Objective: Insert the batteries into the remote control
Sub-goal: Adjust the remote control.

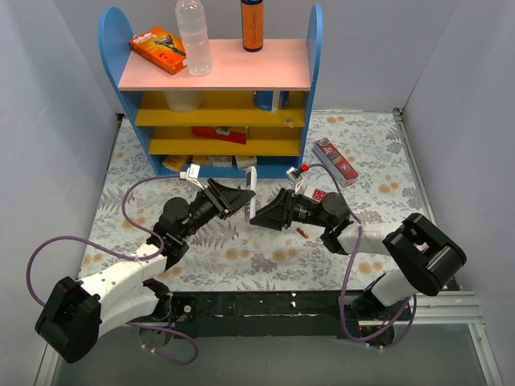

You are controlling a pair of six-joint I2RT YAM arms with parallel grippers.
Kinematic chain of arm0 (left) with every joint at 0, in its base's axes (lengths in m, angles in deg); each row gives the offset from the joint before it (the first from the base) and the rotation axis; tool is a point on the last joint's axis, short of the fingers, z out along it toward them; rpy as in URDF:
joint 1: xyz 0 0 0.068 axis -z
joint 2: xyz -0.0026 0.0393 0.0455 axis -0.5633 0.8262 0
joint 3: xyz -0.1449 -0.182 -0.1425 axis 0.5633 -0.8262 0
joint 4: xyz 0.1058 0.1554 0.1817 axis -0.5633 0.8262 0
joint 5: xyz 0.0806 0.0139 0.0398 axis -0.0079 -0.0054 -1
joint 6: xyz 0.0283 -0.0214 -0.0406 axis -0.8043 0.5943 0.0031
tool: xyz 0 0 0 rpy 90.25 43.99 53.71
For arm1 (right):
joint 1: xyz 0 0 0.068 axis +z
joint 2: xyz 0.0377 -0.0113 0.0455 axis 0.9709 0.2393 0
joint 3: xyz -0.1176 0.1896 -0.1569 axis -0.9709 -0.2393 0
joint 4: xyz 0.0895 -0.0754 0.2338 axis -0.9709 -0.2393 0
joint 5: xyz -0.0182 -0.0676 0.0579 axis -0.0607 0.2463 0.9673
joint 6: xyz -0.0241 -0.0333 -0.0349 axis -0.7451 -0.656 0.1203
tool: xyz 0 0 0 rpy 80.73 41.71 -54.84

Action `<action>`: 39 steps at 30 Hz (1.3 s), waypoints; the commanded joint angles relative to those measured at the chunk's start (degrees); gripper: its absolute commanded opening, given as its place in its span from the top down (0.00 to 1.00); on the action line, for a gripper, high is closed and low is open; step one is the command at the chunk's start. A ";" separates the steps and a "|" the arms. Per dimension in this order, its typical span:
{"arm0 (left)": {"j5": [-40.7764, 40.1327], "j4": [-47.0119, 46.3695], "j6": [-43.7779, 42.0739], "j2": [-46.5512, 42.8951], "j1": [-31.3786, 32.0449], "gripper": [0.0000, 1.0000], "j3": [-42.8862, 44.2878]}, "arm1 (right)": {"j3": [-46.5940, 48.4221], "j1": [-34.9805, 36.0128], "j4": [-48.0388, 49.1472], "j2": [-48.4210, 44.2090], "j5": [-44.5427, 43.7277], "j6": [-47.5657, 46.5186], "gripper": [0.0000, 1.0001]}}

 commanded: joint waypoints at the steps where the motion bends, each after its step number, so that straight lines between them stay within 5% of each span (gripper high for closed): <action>1: 2.10 -2.22 -1.03 -2.24 -0.09 0.93 -0.22 | 4.16 0.48 27.09 1.62 2.96 1.84 0.12; 21: 4.39 -7.58 0.47 -1.98 -0.09 0.91 -2.86 | 8.74 0.57 34.13 4.79 6.57 5.71 0.35; 25: 4.21 -7.58 0.12 -2.50 -0.09 0.89 -3.03 | 8.65 0.57 34.13 4.52 7.01 5.71 0.54; 29: 3.16 -5.48 -1.11 -4.08 -0.09 0.73 -3.03 | 8.13 0.57 34.13 4.17 7.54 5.62 0.78; 32: 2.81 -3.90 -2.16 -5.40 0.00 0.45 -3.12 | 7.69 0.57 33.26 3.91 8.15 5.36 0.94; 33: 2.37 -3.11 -2.60 -5.75 0.00 0.26 -2.95 | 7.60 0.48 32.82 3.91 8.33 5.10 0.99; 36: 0.62 2.33 -6.03 -7.86 0.00 0.02 -1.89 | 7.42 0.57 29.92 3.21 9.73 3.78 0.99; 39: -1.58 10.15 -10.41 -10.32 0.00 0.02 0.91 | 7.33 0.57 21.86 1.54 11.40 -0.07 0.99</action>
